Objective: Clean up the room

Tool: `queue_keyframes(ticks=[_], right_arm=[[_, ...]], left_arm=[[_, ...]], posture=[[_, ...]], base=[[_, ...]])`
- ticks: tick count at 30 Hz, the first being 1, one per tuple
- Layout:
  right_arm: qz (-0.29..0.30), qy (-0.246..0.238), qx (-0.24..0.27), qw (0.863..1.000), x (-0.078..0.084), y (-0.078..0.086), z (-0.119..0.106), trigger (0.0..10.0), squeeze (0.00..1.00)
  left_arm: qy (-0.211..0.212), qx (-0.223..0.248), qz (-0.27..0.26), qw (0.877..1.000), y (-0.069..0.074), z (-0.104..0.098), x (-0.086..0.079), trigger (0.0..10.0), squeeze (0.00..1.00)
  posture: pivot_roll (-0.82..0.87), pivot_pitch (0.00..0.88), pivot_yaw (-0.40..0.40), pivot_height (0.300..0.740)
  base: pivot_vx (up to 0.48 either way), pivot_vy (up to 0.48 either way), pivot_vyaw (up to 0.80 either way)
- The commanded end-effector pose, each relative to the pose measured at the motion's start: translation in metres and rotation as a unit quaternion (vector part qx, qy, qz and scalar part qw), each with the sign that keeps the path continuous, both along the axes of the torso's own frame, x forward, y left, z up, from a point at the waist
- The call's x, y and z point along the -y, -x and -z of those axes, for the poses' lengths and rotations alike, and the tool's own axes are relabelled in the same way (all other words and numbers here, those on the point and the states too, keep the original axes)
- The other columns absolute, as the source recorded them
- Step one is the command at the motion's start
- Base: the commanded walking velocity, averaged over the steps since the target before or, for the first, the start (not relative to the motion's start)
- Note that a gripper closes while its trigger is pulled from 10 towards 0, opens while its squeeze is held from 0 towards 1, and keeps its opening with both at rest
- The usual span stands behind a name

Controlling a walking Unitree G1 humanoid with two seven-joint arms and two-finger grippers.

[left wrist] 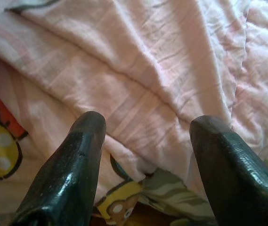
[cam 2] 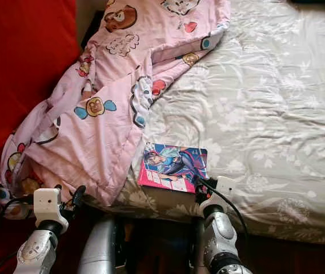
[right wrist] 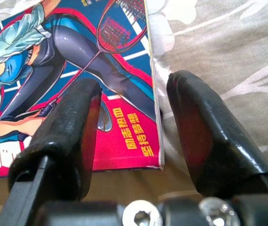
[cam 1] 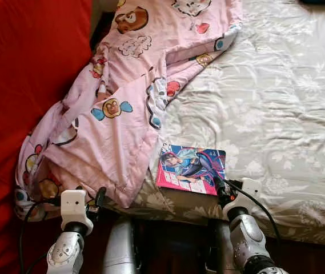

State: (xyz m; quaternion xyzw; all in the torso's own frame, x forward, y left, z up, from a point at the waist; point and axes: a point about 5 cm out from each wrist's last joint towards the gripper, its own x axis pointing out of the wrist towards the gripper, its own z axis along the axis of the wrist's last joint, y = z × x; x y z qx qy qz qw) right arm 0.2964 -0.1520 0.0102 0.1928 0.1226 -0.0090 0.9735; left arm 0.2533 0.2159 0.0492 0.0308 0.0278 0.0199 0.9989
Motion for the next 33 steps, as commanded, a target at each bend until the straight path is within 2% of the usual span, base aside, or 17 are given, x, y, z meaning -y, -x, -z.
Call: queue_keyframes(ticks=[1,10,13,16,17,18,19,21,22,24,27,29,33], right_arm=[[0.002,-0.01,-0.036,0.999,-0.002,0.012,0.014,10.0,0.0],[0.001,-0.04,-0.078,0.996,-0.003,0.021,0.027,10.0,0.0],[0.019,-0.1,-0.105,0.989,-0.001,0.028,0.035,10.0,0.0],[0.022,-0.126,-0.113,0.985,-0.001,0.03,0.038,10.0,0.0],[0.03,-0.161,-0.118,0.979,-0.001,0.031,0.039,10.0,0.0],[0.033,-0.171,-0.119,0.977,-0.001,0.031,0.04,10.0,0.0],[0.039,-0.213,-0.123,0.969,-0.002,0.032,0.041,10.0,0.0],[0.041,-0.244,-0.122,0.961,-0.003,0.032,0.041,10.0,0.0],[0.041,-0.244,-0.122,0.961,-0.003,0.032,0.041,10.0,0.0],[0.034,-0.28,-0.117,0.952,-0.006,0.029,0.039,10.0,0.0],[0.028,-0.294,-0.113,0.949,-0.007,0.027,0.036,10.0,0.0],[0.014,-0.319,-0.112,0.941,-0.012,0.022,0.032,10.0,0.0],[-0.015,-0.334,-0.111,0.936,-0.022,0.018,0.028,10.0,0.0]], left_arm=[[-0.009,-0.022,-0.002,1.0,0.008,0.007,-0.005,10.0,0.0],[-0.018,-0.027,0.006,0.999,0.009,0.005,-0.004,10.0,0.0],[-0.022,-0.028,0.005,0.999,0.01,0.005,-0.006,10.0,0.0],[-0.024,-0.028,0.006,0.999,0.011,0.004,-0.007,10.0,0.0],[-0.025,-0.029,0.007,0.999,0.011,0.003,-0.007,10.0,0.0],[-0.025,-0.029,0.007,0.999,0.011,0.003,-0.007,10.0,0.0],[-0.027,-0.03,0.008,0.999,0.012,0.003,-0.008,10.0,0.0],[-0.028,-0.03,0.008,0.999,0.013,0.002,-0.008,10.0,0.0],[-0.028,-0.03,0.008,0.999,0.013,0.002,-0.008,10.0,0.0],[-0.031,-0.031,0.009,0.999,0.014,0.001,-0.009,10.0,0.0],[-0.033,-0.032,0.008,0.999,0.014,0.0,-0.01,10.0,0.0],[-0.037,-0.033,0.006,0.999,0.013,-0.001,-0.012,10.0,0.0],[-0.04,-0.034,0.005,0.999,0.013,-0.002,-0.013,10.0,0.0]], posture=[[0.08,0.31,0.085,0.611],[0.1,0.313,0.092,0.611],[0.11,0.316,0.098,0.611],[0.11,0.318,0.102,0.611],[0.12,0.319,0.105,0.611],[0.12,0.319,0.105,0.611],[0.12,0.32,0.109,0.611],[0.12,0.321,0.112,0.611],[0.12,0.321,0.112,0.611],[0.14,0.32,0.117,0.611],[0.14,0.32,0.118,0.611],[0.15,0.316,0.121,0.611],[0.16,0.313,0.123,0.611]], base=[[0.0,0.0,0.0],[0.0,0.0,0.0],[0.0,0.0,0.0],[0.0,0.0,0.0],[0.0,0.0,0.0],[0.0,0.0,0.0],[0.0,0.0,0.0],[0.0,0.0,0.0],[0.0,0.0,0.0],[0.0,0.0,0.0],[0.0,0.0,0.0],[0.0,0.0,0.0],[0.0,0.0,0.0]])
